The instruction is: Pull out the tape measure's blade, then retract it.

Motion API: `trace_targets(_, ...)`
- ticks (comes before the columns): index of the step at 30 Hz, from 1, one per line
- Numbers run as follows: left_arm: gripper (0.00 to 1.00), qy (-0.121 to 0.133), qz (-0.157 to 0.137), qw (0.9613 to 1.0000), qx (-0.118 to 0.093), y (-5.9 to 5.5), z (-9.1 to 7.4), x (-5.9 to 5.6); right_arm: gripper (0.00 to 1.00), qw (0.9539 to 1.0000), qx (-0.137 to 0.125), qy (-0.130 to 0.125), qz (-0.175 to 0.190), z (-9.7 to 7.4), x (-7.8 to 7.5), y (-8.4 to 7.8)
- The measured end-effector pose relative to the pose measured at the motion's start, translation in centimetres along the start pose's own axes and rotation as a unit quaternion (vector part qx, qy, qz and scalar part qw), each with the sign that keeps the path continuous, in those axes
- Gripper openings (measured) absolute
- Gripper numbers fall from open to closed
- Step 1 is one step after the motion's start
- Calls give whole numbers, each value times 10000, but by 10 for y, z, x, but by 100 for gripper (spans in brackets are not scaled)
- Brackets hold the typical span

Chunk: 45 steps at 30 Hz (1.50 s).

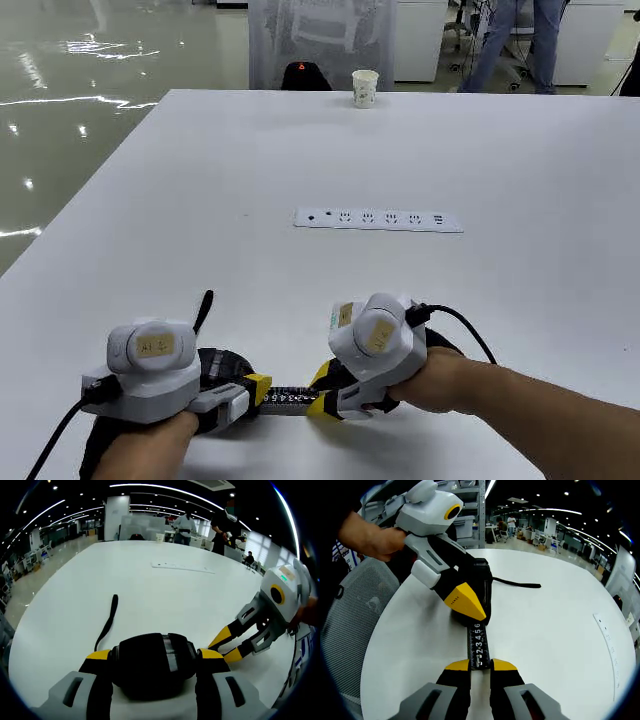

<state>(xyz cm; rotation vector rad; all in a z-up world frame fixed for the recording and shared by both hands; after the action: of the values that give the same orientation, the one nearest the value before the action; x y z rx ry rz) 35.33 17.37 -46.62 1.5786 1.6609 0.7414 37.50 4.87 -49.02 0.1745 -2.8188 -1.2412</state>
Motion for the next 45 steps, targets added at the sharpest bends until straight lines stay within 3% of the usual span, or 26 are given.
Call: trace_targets(45, 62, -15, -86, 10000, -1, 0, 0, 0, 11, 9990, -421, 161, -17, 34, 1, 30)
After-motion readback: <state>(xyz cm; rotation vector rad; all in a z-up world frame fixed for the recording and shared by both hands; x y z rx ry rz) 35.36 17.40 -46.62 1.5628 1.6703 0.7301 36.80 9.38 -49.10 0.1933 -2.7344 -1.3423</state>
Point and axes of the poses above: the centre of the closed fingertips' face, and the gripper's own axes: z roughly forward along the fingers, x roughly to its left, y roughly out of its top, the point moved 4 cm from there along -z, roughly backward along the fingers, and after that the axes turned 6 degrees about -x, right-handed, at the moved point
